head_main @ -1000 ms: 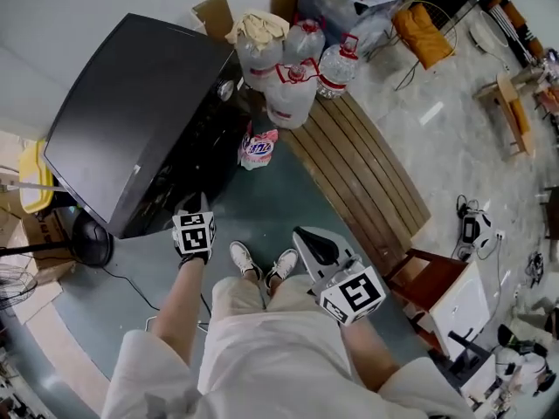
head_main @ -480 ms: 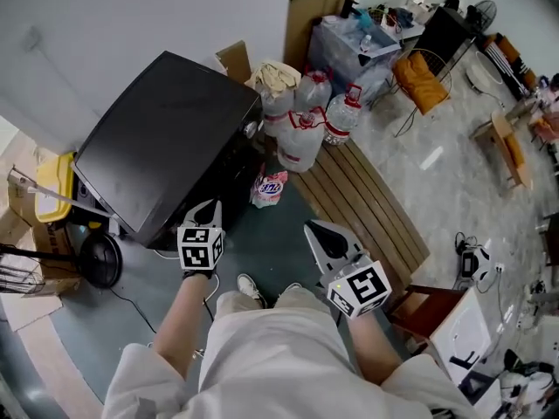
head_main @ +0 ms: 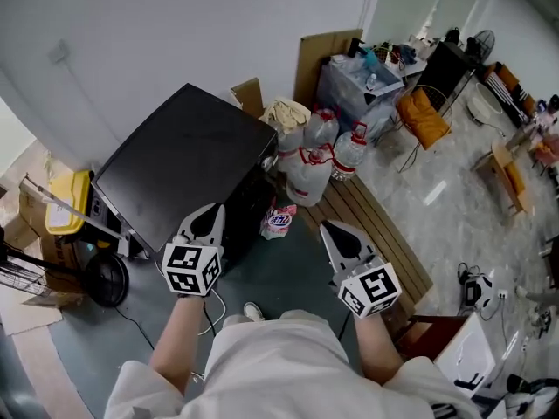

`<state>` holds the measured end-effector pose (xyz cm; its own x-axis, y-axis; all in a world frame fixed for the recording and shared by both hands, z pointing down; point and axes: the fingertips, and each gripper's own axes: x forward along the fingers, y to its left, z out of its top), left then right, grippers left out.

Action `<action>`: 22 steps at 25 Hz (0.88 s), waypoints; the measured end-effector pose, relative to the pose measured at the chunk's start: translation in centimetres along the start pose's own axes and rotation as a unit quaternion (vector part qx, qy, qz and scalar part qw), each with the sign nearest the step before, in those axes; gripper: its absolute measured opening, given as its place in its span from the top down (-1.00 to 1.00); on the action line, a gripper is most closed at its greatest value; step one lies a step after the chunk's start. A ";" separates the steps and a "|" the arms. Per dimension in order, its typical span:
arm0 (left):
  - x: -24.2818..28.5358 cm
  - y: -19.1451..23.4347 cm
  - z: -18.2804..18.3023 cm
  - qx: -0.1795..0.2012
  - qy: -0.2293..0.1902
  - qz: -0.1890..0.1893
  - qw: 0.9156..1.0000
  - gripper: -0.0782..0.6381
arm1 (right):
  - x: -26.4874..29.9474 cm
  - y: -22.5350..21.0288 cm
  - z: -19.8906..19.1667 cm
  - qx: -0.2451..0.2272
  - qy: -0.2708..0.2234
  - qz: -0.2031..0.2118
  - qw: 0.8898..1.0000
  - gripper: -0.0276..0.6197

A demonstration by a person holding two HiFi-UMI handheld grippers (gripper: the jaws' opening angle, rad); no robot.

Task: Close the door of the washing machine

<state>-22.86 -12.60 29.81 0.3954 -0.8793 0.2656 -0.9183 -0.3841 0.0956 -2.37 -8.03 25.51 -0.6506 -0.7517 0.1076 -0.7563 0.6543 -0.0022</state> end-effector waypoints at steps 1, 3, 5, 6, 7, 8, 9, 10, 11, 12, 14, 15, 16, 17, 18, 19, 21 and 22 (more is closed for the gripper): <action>-0.6 0.2 1.3 0.002 -0.015 0.000 1.000 0.77 | 0.0 -0.2 0.6 -0.003 -0.006 -0.003 1.000 0.92; -2.0 0.7 3.5 0.006 -0.041 0.002 0.999 0.77 | 0.1 -0.5 1.6 -0.012 -0.015 -0.009 1.000 0.92; -3.1 1.4 5.6 0.011 -0.065 0.006 0.998 0.77 | 0.5 -1.1 2.7 -0.022 -0.021 -0.012 0.999 0.92; -3.6 1.8 6.7 0.014 -0.077 0.009 0.997 0.77 | 0.8 -1.4 3.3 -0.028 -0.024 -0.014 0.999 0.92; -4.1 2.2 7.7 0.016 -0.089 0.011 0.996 0.77 | 1.1 -1.8 4.0 -0.034 -0.028 -0.017 0.999 0.92; -4.6 2.6 8.8 0.017 -0.100 0.014 0.995 0.77 | 1.3 -2.2 4.6 -0.039 -0.032 -0.021 0.999 0.92; -5.2 3.0 9.8 0.019 -0.112 0.017 0.993 0.77 | 1.4 -2.5 5.3 -0.043 -0.035 -0.025 0.998 0.92; -5.9 3.4 10.7 0.020 -0.124 0.020 0.992 0.77 | 1.4 -2.9 5.9 -0.045 -0.039 -0.029 0.998 0.92; -6.5 3.7 11.7 0.021 -0.135 0.023 0.990 0.77 | 1.4 -3.2 6.5 -0.045 -0.044 -0.032 0.998 0.92; -7.1 3.9 12.5 0.024 -0.145 0.026 0.989 0.77 | 1.4 -3.5 7.1 -0.043 -0.049 -0.034 0.997 0.92; -8.3 4.3 13.9 0.030 -0.161 0.033 0.986 0.77 | 1.3 -4.0 7.9 -0.037 -0.060 -0.039 0.997 0.92; -8.9 4.3 14.5 0.034 -0.168 0.035 0.984 0.77 | 1.1 -4.2 8.2 -0.035 -0.065 -0.042 0.996 0.92; -9.5 4.3 15.0 0.038 -0.175 0.039 0.983 0.77 | 0.9 -4.3 8.5 -0.034 -0.068 -0.046 0.996 0.92; -10.2 4.3 15.3 0.042 -0.180 0.043 0.982 0.77 | 0.6 -4.4 8.7 -0.034 -0.071 -0.050 0.996 0.92; -10.8 4.3 15.6 0.044 -0.186 0.048 0.980 0.77 | 0.3 -4.5 8.9 -0.034 -0.073 -0.054 0.995 0.92; -11.4 4.4 15.8 0.043 -0.191 0.053 0.979 0.77 | 0.1 -4.7 9.0 -0.034 -0.074 -0.058 0.995 0.92; -12.4 4.7 15.6 0.034 -0.201 0.063 0.977 0.77 | -0.3 -5.3 9.0 -0.030 -0.074 -0.066 0.995 0.92; -12.9 5.0 15.2 0.028 -0.204 0.070 0.976 0.77 | -0.5 -5.6 8.6 -0.027 -0.072 -0.069 0.995 0.92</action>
<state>-32.23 -7.47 12.31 0.2510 -0.9589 -0.1324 -0.9659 -0.2570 0.0303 1.58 -12.04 16.88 -0.5464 -0.8366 -0.0396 -0.8371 0.5442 0.0557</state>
